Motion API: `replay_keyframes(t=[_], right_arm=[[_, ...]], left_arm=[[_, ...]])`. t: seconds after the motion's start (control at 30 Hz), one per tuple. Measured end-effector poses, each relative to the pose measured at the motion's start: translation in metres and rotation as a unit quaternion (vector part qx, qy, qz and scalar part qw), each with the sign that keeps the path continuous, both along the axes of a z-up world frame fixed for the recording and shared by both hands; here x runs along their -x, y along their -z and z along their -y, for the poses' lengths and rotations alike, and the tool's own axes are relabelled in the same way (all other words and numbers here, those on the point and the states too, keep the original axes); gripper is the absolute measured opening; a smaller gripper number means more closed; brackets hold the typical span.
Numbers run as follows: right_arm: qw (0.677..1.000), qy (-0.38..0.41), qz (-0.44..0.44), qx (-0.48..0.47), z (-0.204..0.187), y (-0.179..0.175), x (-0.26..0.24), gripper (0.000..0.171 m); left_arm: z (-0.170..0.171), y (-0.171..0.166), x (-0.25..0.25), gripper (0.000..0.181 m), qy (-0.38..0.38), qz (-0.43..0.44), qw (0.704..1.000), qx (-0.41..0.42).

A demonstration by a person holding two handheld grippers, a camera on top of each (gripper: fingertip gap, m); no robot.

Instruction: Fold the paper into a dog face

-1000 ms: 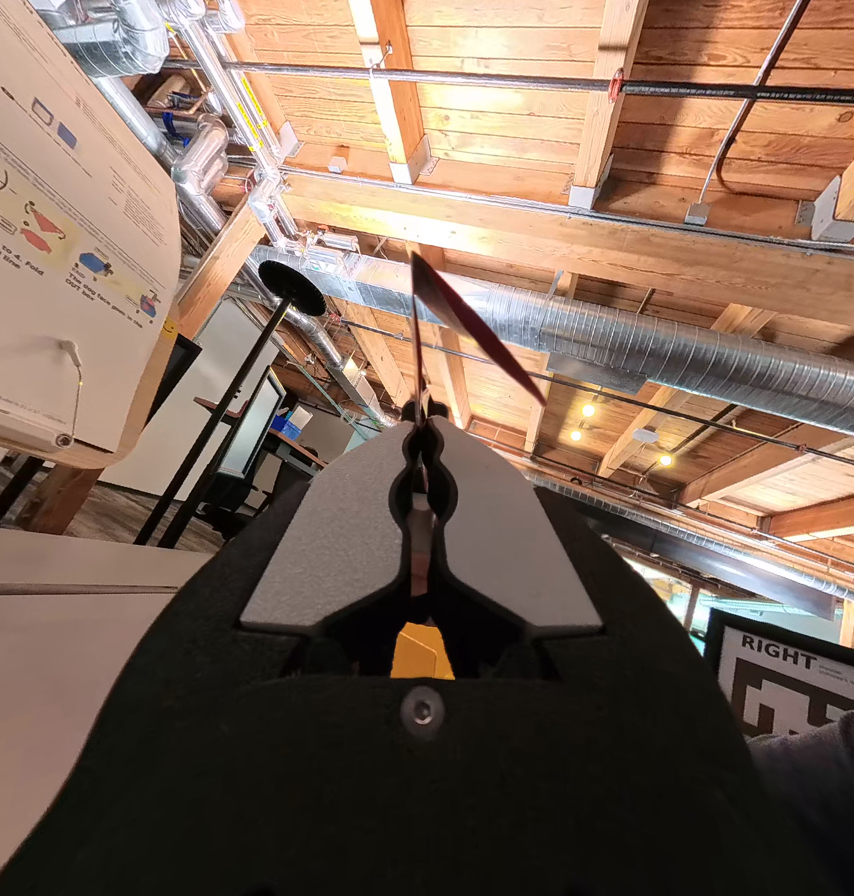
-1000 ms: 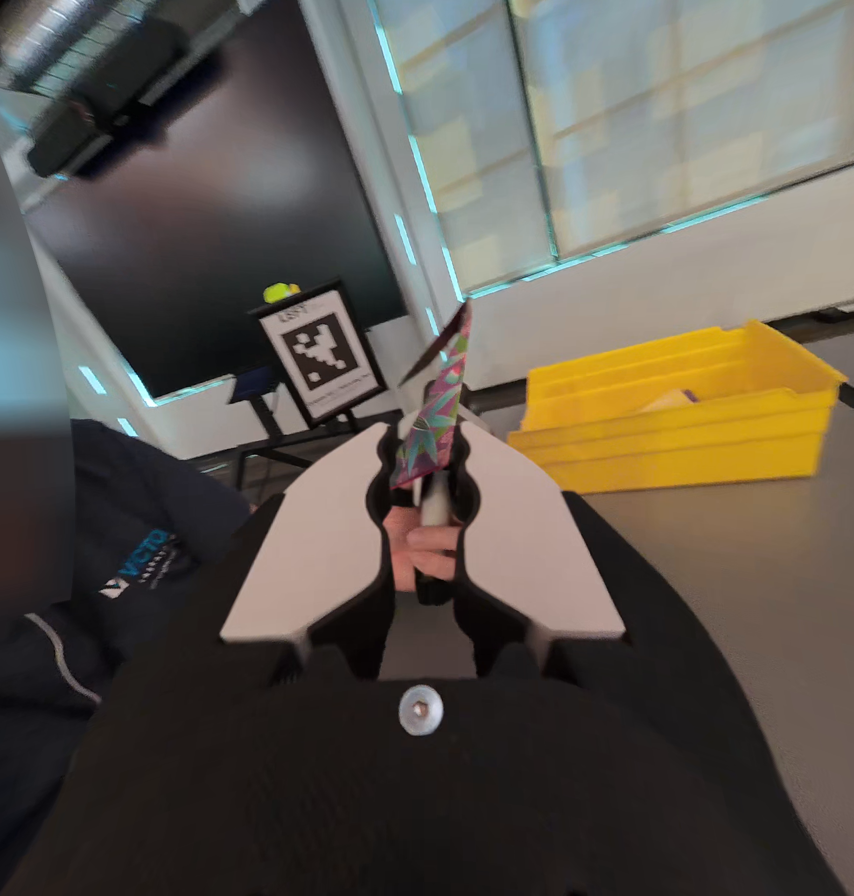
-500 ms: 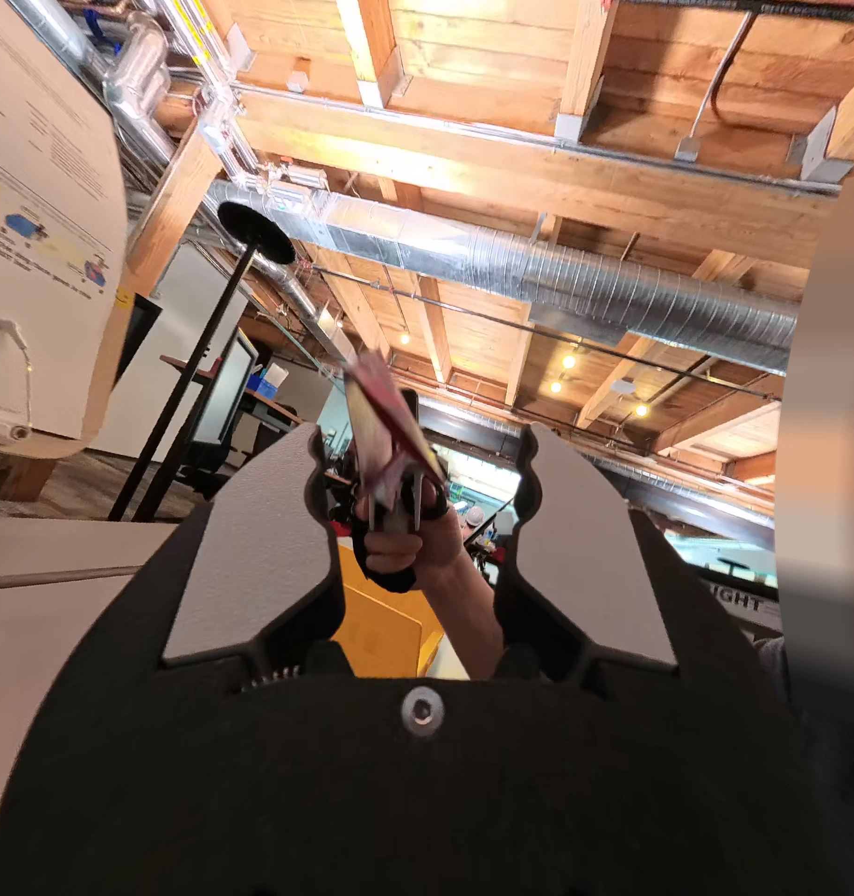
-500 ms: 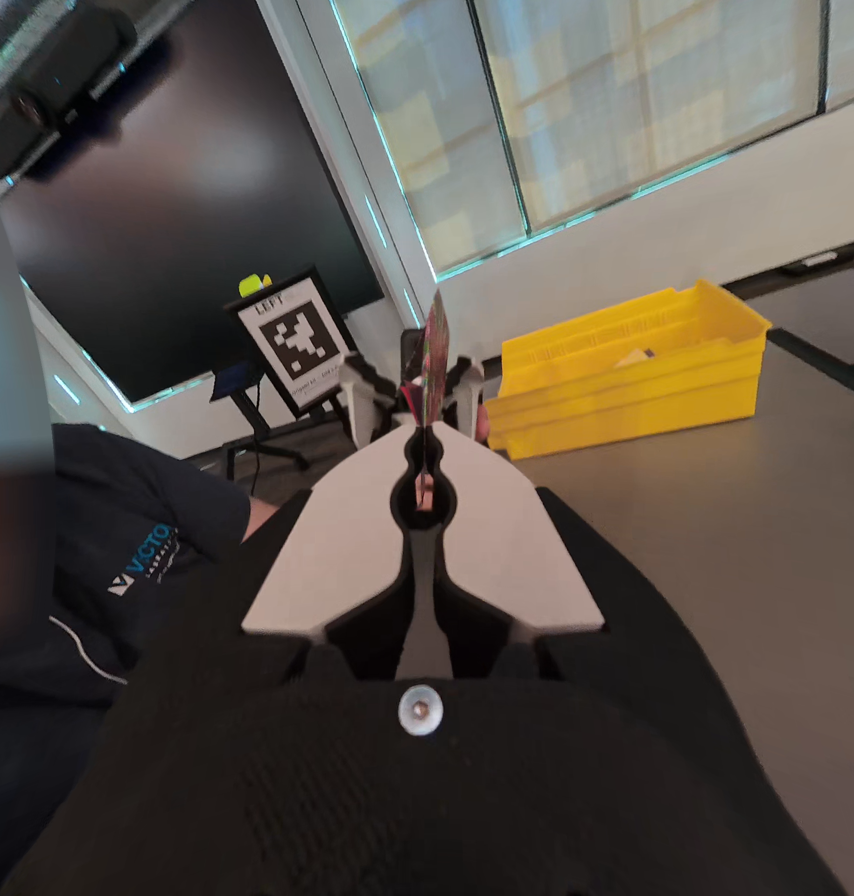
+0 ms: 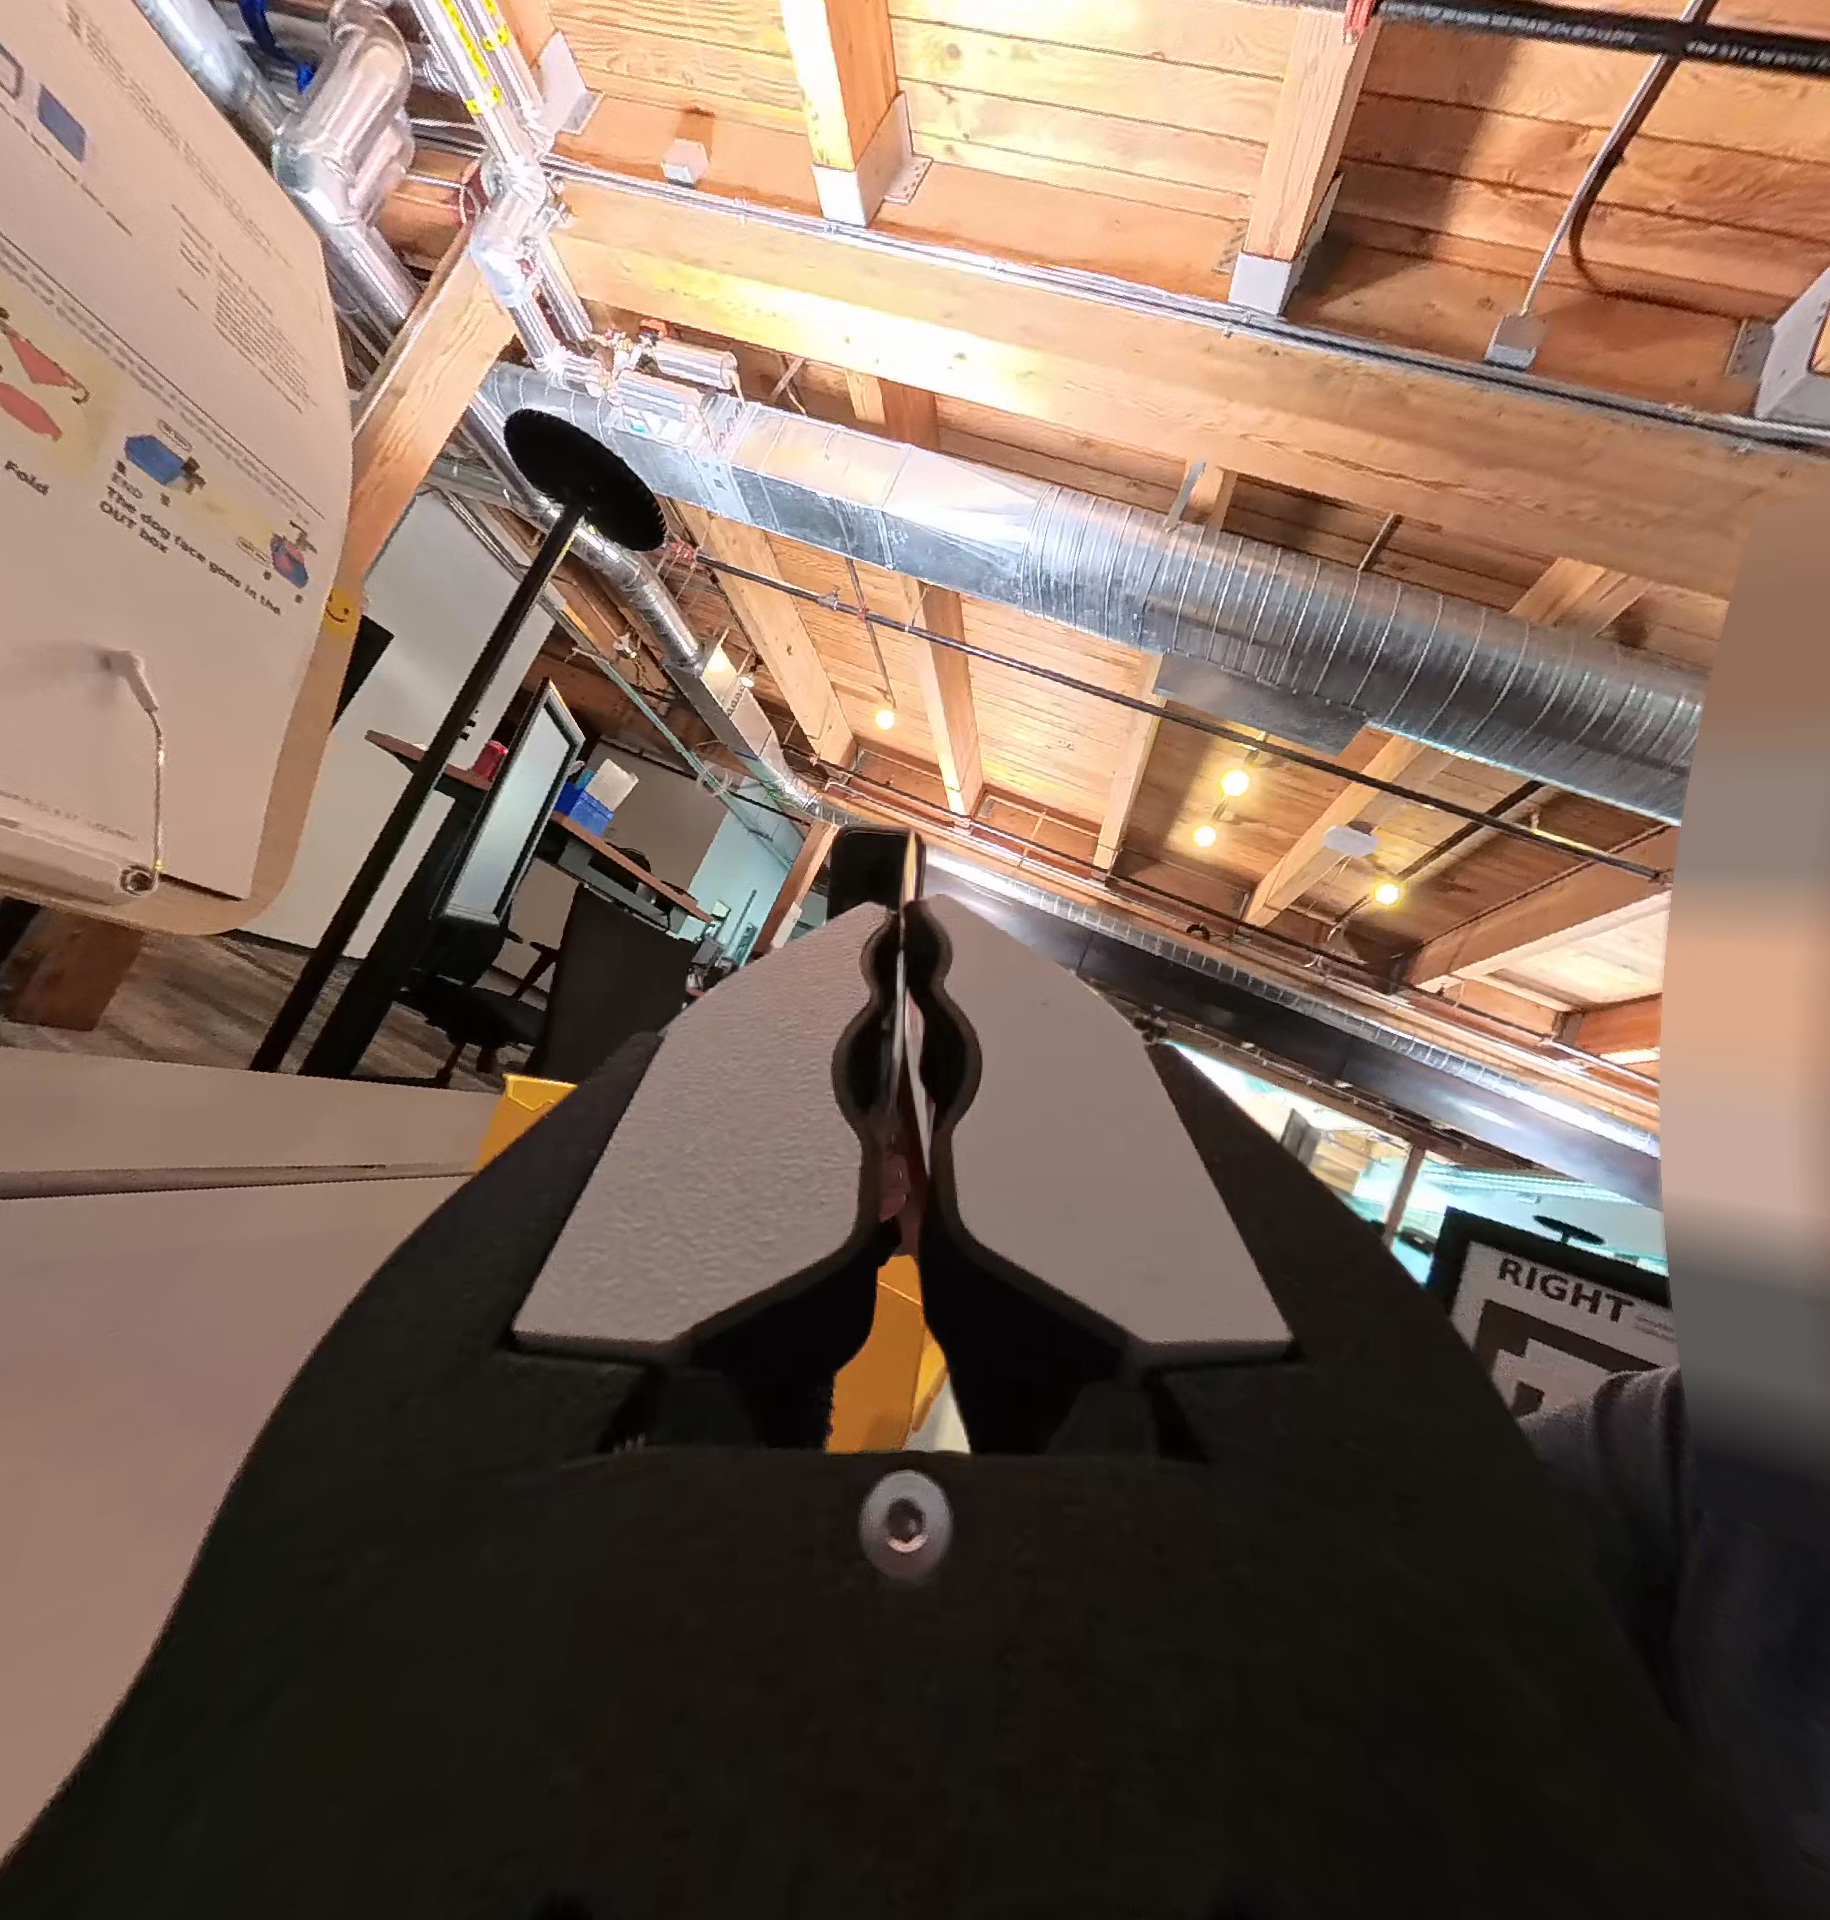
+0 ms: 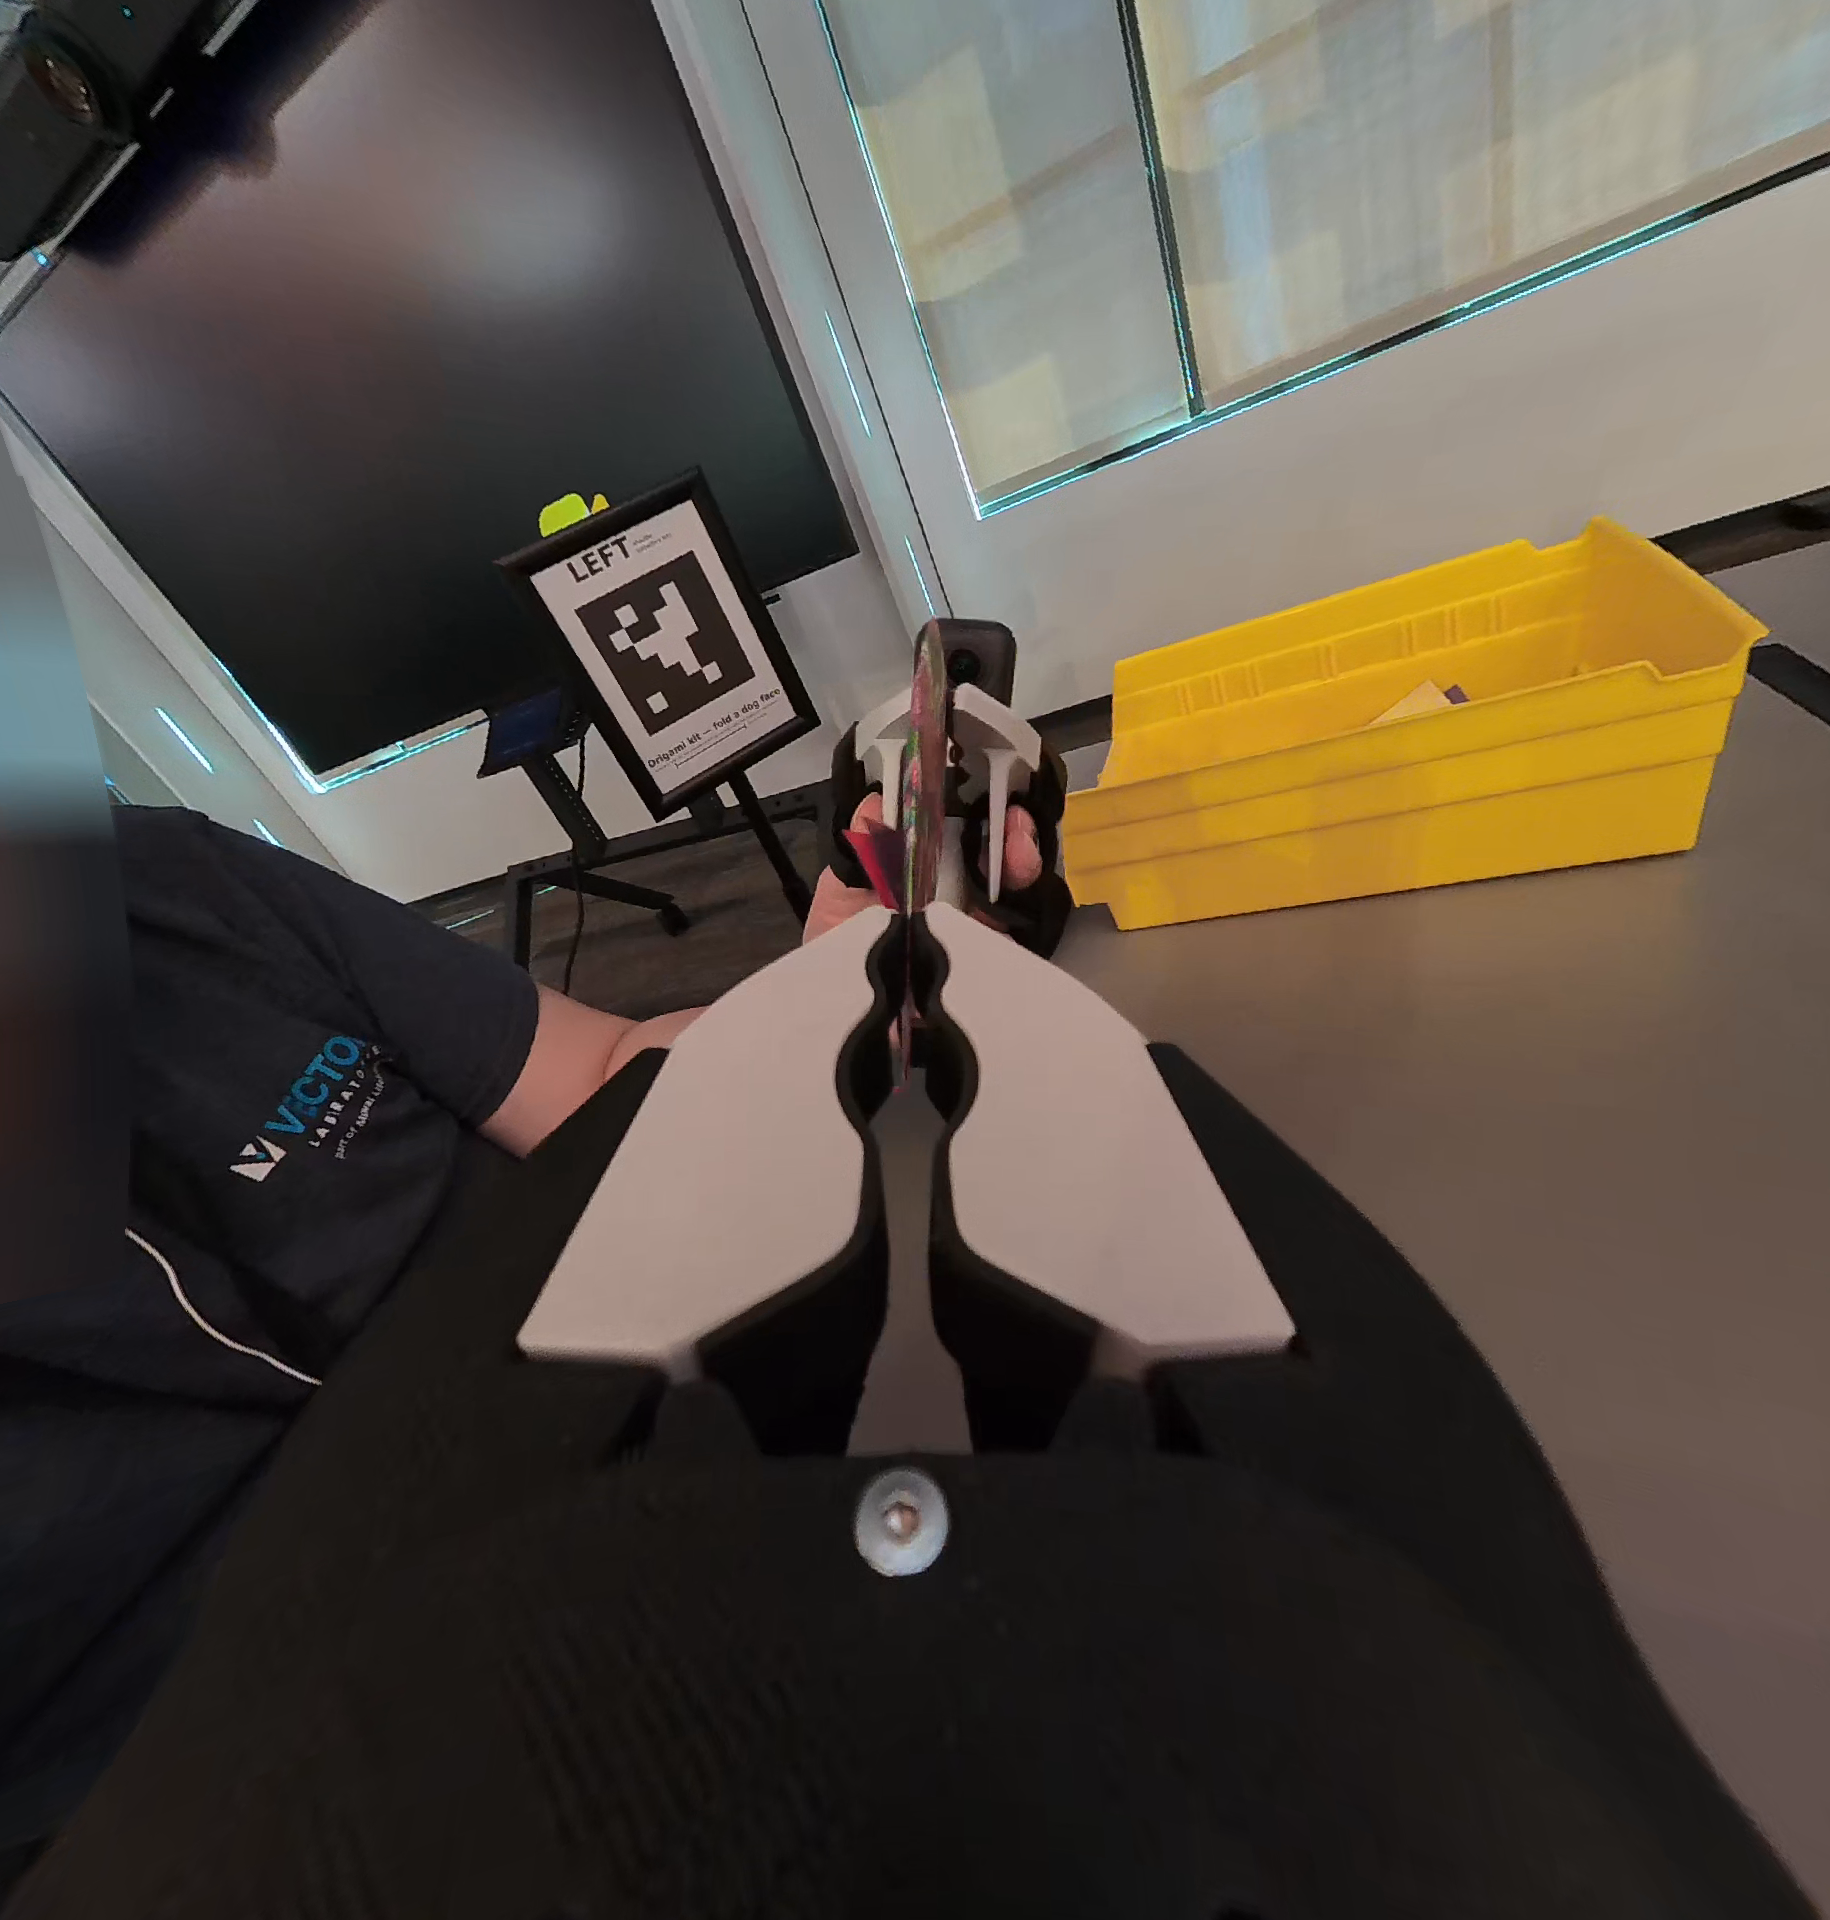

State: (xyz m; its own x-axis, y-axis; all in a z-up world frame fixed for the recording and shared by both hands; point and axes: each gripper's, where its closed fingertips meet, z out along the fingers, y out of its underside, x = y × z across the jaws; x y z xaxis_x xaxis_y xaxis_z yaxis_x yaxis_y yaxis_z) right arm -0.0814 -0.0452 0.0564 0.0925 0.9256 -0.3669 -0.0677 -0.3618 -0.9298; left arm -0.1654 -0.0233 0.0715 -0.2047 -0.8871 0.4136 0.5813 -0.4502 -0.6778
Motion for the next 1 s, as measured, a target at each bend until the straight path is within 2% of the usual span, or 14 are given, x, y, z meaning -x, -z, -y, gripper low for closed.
replay_keyframes(t=[0.57, 0.6, 0.67, 0.8, 0.93, 1.0], right_arm=[[0.995, -0.01, -0.05, 0.091, -0.01, 0.002, -0.006, 0.001], [0.994, -0.013, -0.053, 0.092, -0.01, 0.002, -0.006, 0.001], [0.993, -0.022, -0.062, 0.097, -0.008, 0.0, -0.005, 0.001], [0.993, -0.03, -0.062, 0.094, -0.006, 0.001, -0.001, 0.001], [0.997, -0.016, -0.032, 0.069, -0.007, 0.006, 0.005, 0.015], [0.998, -0.013, -0.026, 0.058, -0.007, 0.007, 0.005, 0.004]], left_arm=[[0.006, 0.001, -0.007, 0.013, 0.007, -0.027, 1.0, -0.012], [0.006, 0.002, -0.008, 0.013, 0.007, -0.032, 0.999, -0.013], [0.008, 0.003, -0.009, 0.0, 0.007, -0.036, 0.999, -0.02], [0.004, 0.003, -0.006, 0.0, -0.007, -0.032, 0.999, -0.017], [0.003, 0.001, -0.003, 0.0, -0.009, -0.024, 1.0, -0.014], [0.004, 0.001, -0.004, 0.0, -0.006, -0.026, 1.0, -0.015]])
